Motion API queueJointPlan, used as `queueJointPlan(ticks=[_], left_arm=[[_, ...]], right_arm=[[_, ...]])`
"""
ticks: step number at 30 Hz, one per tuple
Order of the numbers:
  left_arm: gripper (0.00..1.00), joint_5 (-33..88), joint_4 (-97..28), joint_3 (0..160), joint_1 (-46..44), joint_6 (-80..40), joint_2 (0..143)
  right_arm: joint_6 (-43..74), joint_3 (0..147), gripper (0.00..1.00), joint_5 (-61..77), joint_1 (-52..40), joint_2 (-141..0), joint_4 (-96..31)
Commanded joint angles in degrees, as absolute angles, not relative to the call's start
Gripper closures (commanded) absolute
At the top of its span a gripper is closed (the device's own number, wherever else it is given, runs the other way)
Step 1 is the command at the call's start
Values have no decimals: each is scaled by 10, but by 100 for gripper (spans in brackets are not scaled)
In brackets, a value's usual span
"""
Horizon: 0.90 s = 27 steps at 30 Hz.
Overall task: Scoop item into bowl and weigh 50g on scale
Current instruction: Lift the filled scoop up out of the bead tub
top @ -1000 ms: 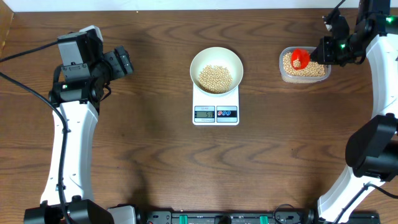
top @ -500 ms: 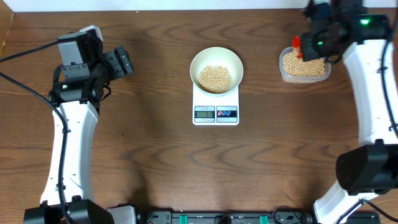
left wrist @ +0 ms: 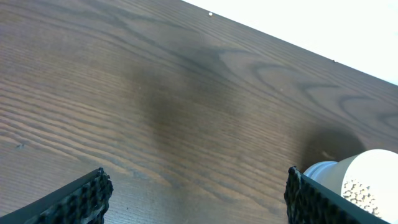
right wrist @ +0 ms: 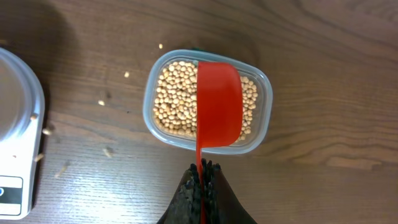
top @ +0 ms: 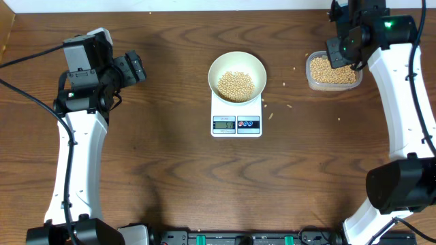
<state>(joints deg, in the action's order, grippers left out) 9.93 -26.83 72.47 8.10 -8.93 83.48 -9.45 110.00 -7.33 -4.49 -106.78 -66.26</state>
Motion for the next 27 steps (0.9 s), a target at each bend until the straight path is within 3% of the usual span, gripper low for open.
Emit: queueJointPlan(ticks=[1, 27], left_arm=[[9, 94, -270, 730, 82, -82, 834], [9, 94, -270, 730, 82, -81, 834]], right_arm=[[-86, 1107, 99, -69, -35, -1065, -665], [-68, 1107, 99, -17, -29, -1065, -665]])
